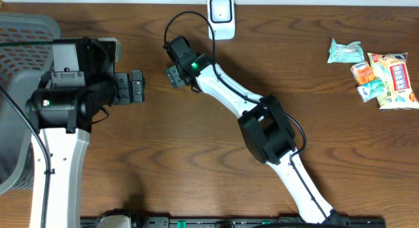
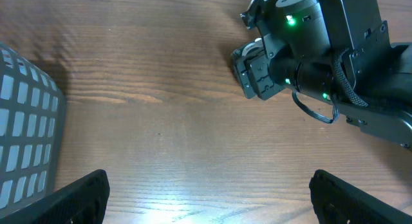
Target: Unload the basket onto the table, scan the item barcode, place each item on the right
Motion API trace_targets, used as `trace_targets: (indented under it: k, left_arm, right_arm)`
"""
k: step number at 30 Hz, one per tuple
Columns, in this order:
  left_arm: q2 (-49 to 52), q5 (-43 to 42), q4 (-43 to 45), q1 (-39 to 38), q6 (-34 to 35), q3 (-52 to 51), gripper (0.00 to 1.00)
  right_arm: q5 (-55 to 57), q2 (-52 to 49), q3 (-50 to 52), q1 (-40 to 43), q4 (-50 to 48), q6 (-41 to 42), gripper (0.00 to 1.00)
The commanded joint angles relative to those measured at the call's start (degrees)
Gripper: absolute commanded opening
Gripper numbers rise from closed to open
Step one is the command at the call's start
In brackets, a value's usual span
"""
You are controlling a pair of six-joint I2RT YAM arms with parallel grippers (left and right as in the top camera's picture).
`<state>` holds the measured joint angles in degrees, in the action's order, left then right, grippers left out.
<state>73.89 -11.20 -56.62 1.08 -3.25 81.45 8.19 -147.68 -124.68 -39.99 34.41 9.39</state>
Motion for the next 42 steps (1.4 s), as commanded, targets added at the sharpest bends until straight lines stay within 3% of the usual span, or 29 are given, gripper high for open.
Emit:
trace_targets:
  k: [1, 6, 13, 16, 20, 24, 29, 30, 34, 37, 39, 41, 42]
  left_arm:
    - [0.2, 0.3, -0.1, 0.3, -0.6, 0.4, 0.98]
    - [0.2, 0.3, -0.1, 0.3, -0.6, 0.4, 0.98]
    - [0.2, 0.3, -0.1, 0.3, -0.6, 0.4, 0.98]
    - [0.2, 0.3, -0.1, 0.3, -0.6, 0.4, 0.98]
    - [0.2, 0.3, -0.1, 0.3, -0.6, 0.4, 0.98]
    - [0.2, 0.3, -0.1, 0.3, -0.6, 0.4, 0.98]
    - [0.2, 0.3, -0.1, 0.3, -0.6, 0.4, 0.98]
    - [0.2, 0.3, -0.1, 0.3, -0.6, 0.4, 0.98]
    - [0.2, 0.3, -0.1, 0.3, -0.6, 0.4, 0.98]
    - [0.2, 0.3, -0.1, 0.3, -0.6, 0.4, 0.98]
    - [0.2, 0.3, -0.1, 0.3, -0.6, 0.4, 0.98]
    - [0.2, 0.3, -0.1, 0.3, -0.6, 0.4, 0.98]
    - [0.2, 0.3, -0.1, 0.3, -0.6, 0.4, 0.98]
  right_arm:
    - [0.0, 0.2, 1.6, -0.1, 2.1, -0.6, 0.79]
    - [1.7, 2.8, 1.6, 0.0, 8.7, 0.0, 0.76]
    - [11.0, 6.9, 1.6, 1.4, 25.2, 6.1, 0.66]
    - [8.2, 8.0, 1.6, 2.1, 26.7, 8.4, 0.65]
    - [-2.0, 9.5, 1.5, 2.1, 23.5, 8.4, 0.51]
    - [-8.9, 11.3, 1.5, 2.1, 18.3, 8.4, 0.45]
    - [-9.4, 13.0, 1.5, 2.1, 10.1, 14.1, 0.24]
    - [-9.4, 13.0, 1.5, 2.2, 6.8, 16.0, 0.15]
    - [-9.4, 12.5, 1.5, 2.2, -2.3, 18.5, 0.13]
    - [-8.7, 11.9, 1.5, 2.1, -7.5, 18.4, 0.27]
    - [-8.8, 10.9, 1.5, 1.8, -10.6, 18.4, 0.27]
    - [-8.8, 9.5, 1.5, 1.7, -13.0, 18.4, 0.2]
    - [-8.8, 8.8, 1.5, 1.7, -13.9, 18.5, 0.06]
